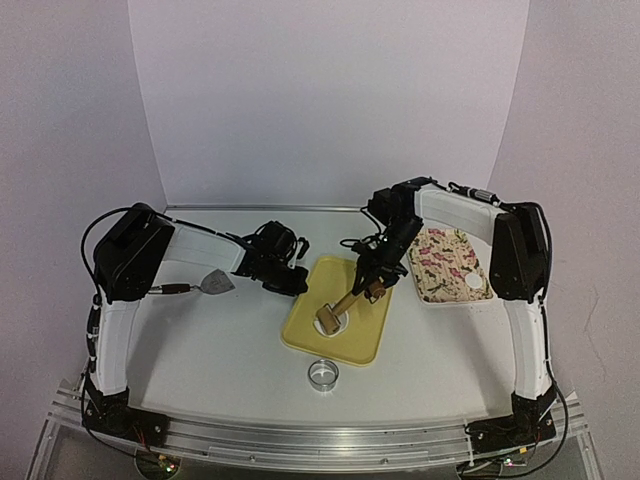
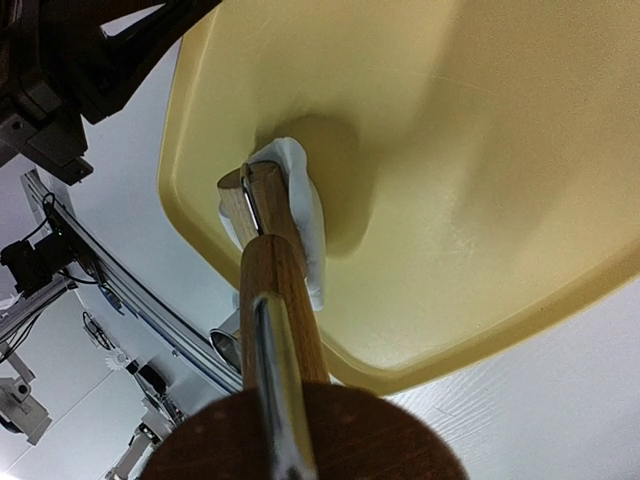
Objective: Roll out the dumpling wrappers from the dough
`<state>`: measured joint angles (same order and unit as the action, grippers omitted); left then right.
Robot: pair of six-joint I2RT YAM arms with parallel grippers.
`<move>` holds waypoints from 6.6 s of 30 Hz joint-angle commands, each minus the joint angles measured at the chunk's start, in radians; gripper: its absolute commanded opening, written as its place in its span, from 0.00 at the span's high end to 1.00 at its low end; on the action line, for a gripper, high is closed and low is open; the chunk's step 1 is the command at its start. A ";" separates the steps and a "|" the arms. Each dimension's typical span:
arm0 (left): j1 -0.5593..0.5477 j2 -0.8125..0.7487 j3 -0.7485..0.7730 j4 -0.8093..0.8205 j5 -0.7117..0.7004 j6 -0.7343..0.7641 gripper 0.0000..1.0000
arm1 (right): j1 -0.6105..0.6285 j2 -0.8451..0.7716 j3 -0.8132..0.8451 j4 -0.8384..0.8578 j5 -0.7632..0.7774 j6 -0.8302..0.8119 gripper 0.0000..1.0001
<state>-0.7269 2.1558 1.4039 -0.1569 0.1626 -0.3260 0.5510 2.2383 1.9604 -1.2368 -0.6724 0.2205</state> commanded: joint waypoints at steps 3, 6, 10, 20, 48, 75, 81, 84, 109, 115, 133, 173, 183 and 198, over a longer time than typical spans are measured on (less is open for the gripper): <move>-0.005 -0.017 -0.090 -0.163 -0.024 -0.017 1.00 | -0.084 0.110 -0.076 -0.113 0.503 0.032 1.00; -0.005 -0.019 -0.101 -0.161 -0.026 -0.027 1.00 | -0.095 0.117 -0.080 -0.113 0.517 0.029 1.00; -0.004 -0.019 -0.111 -0.164 -0.033 -0.035 1.00 | -0.107 0.120 -0.088 -0.111 0.531 0.023 1.00; 0.003 -0.024 -0.125 -0.160 -0.037 -0.055 1.00 | -0.115 0.124 -0.130 -0.099 0.552 0.014 1.00; 0.048 -0.063 -0.173 -0.148 -0.047 -0.079 1.00 | -0.181 0.060 -0.243 -0.074 0.614 0.013 1.00; 0.068 -0.054 -0.173 -0.155 -0.054 -0.079 1.00 | -0.225 0.028 -0.257 -0.074 0.603 -0.007 1.00; 0.070 -0.055 -0.174 -0.153 -0.054 -0.079 1.00 | -0.230 0.026 -0.267 -0.074 0.613 -0.012 1.00; 0.072 -0.056 -0.176 -0.153 -0.054 -0.081 1.00 | -0.232 0.023 -0.276 -0.074 0.620 -0.012 1.00; 0.073 -0.067 -0.185 -0.152 -0.061 -0.082 1.00 | -0.248 0.008 -0.293 -0.074 0.644 -0.018 1.00; 0.075 -0.068 -0.185 -0.151 -0.063 -0.084 1.00 | -0.255 0.001 -0.298 -0.074 0.647 -0.018 1.00; 0.075 -0.068 -0.186 -0.149 -0.065 -0.084 1.00 | -0.266 -0.027 -0.290 -0.072 0.579 -0.020 1.00; 0.020 0.037 -0.007 -0.179 -0.005 -0.011 1.00 | -0.102 -0.271 -0.004 -0.092 -0.090 -0.008 1.00; 0.022 0.053 0.027 -0.183 -0.009 -0.011 1.00 | 0.021 -0.141 0.034 0.007 -0.133 0.031 1.00; 0.021 0.053 0.013 -0.175 -0.011 -0.013 1.00 | 0.060 -0.068 -0.034 0.026 0.000 0.046 1.00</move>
<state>-0.7021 2.1487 1.4338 -0.2623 0.1810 -0.3561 0.6072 2.1841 1.9469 -1.2140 -0.7312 0.2502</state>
